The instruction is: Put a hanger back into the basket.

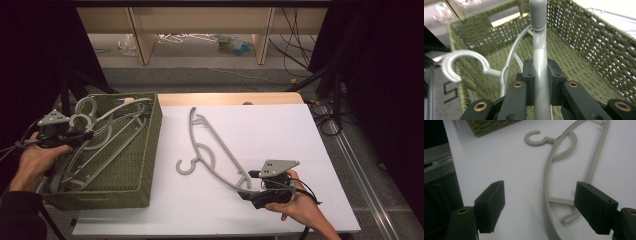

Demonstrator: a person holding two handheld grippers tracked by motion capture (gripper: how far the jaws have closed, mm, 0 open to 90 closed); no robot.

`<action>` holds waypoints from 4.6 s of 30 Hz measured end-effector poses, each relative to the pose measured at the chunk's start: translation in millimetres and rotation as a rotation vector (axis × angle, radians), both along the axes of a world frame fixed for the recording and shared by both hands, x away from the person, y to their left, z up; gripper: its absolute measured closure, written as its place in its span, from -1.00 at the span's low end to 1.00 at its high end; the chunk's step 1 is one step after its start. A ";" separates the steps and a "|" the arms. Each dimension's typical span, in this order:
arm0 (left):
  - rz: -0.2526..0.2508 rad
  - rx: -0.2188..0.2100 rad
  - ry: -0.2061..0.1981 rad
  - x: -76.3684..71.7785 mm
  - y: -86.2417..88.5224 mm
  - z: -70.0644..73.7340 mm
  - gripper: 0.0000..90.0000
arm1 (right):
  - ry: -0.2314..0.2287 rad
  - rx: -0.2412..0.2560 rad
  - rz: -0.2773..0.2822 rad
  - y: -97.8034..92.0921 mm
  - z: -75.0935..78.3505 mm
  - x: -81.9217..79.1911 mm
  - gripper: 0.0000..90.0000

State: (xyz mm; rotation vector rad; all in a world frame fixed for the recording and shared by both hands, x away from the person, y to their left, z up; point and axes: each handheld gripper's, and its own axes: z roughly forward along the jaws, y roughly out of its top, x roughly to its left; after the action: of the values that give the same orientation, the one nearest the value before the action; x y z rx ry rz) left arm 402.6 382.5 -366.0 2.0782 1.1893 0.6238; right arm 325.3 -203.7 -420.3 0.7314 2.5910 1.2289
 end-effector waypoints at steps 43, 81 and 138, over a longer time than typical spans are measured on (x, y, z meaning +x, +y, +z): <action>0.040 -0.229 -0.174 -73.6 -71.1 2.1 -0.37 | 0.006 0.002 -0.007 1.4 -4.8 2.1 -0.42; -0.248 -0.311 -0.235 -139.9 -204.5 -63.0 -0.62 | -0.003 0.035 -0.021 9.7 -12.6 0.2 -0.49; -0.288 -0.328 -0.249 -141.9 -203.1 -67.4 -0.63 | 0.259 -0.369 -0.033 120.3 -46.2 100.3 0.65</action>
State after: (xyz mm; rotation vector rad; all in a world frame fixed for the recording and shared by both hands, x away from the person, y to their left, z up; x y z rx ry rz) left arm 260.7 179.4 -433.3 1.7880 0.7746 0.4956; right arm 425.6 -83.4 -466.5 0.8971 2.8794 0.6492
